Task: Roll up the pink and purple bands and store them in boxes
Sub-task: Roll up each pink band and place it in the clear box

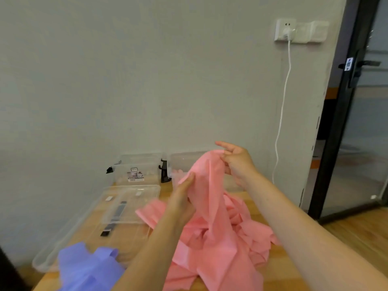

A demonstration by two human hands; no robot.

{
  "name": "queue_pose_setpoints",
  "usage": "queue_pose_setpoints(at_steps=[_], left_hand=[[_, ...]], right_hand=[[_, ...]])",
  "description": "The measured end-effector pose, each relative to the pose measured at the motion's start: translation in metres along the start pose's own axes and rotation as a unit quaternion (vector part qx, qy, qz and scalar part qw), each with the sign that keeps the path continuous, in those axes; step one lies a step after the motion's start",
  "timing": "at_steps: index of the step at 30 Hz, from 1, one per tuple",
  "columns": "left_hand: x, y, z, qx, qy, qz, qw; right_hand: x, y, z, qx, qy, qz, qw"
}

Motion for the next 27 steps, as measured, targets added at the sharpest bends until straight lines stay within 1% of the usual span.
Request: queue_pose_setpoints(at_steps=[2,4,5,7,9,10,11,13,15,17,18,19,21,23,25,27], left_hand=[[0.003,0.0,-0.014,0.004,0.021,0.008,1.0],[0.01,0.006,-0.024,-0.007,-0.025,0.016,1.0],[0.015,0.01,-0.026,-0.013,-0.061,0.025,0.998],[0.02,0.013,-0.033,-0.016,-0.122,0.027,0.992],[0.025,0.013,-0.044,-0.02,-0.144,0.01,0.989],[0.031,0.013,-0.051,-0.023,-0.146,0.006,0.989],[0.038,0.012,-0.06,-0.022,-0.142,0.006,0.99],[0.053,0.009,-0.082,-0.016,-0.125,0.011,0.992],[0.063,0.002,-0.106,-0.006,-0.125,0.008,0.992],[0.059,-0.002,-0.114,-0.011,-0.144,-0.022,0.989],[0.052,0.0,-0.107,-0.033,-0.153,-0.038,0.987],[0.036,0.003,-0.093,-0.065,-0.16,-0.06,0.983],[-0.006,0.016,-0.054,-0.142,-0.158,-0.104,0.972],[-0.047,0.035,-0.014,-0.201,-0.159,-0.131,0.958],[-0.076,0.048,0.009,-0.209,-0.17,-0.163,0.949],[-0.09,0.053,0.023,-0.179,-0.161,-0.192,0.951]], right_hand=[[-0.015,-0.003,0.005,-0.013,0.007,-0.041,0.999],[-0.021,-0.005,0.011,-0.013,-0.042,-0.04,0.998],[-0.017,-0.003,0.015,-0.007,-0.084,-0.016,0.996],[-0.005,0.008,0.019,0.019,-0.158,0.06,0.985],[0.013,0.024,0.01,0.065,-0.172,0.15,0.971],[0.021,0.032,0.005,0.079,-0.161,0.184,0.966],[0.027,0.038,0.004,0.083,-0.159,0.202,0.963],[0.028,0.036,0.016,0.068,-0.212,0.186,0.957],[0.021,0.031,0.043,0.03,-0.267,0.149,0.952],[0.01,0.024,0.054,0.01,-0.256,0.109,0.96],[0.004,0.022,0.047,0.013,-0.231,0.091,0.969],[-0.001,0.022,0.032,0.028,-0.203,0.075,0.976],[-0.008,0.025,-0.022,0.099,-0.149,0.055,0.982],[-0.018,0.041,-0.083,0.178,-0.115,0.031,0.977],[-0.022,0.054,-0.127,0.216,-0.139,0.028,0.966],[-0.026,0.066,-0.15,0.218,-0.145,0.028,0.965]])
Point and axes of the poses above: each hand's wrist, its own y-axis away from the middle knuckle, its own x-axis out of the palm, z = x × y, the point moved 9 cm from there along -y, towards the middle knuckle, and after that the axes turned 2 degrees about y, right-handed, at the moved point
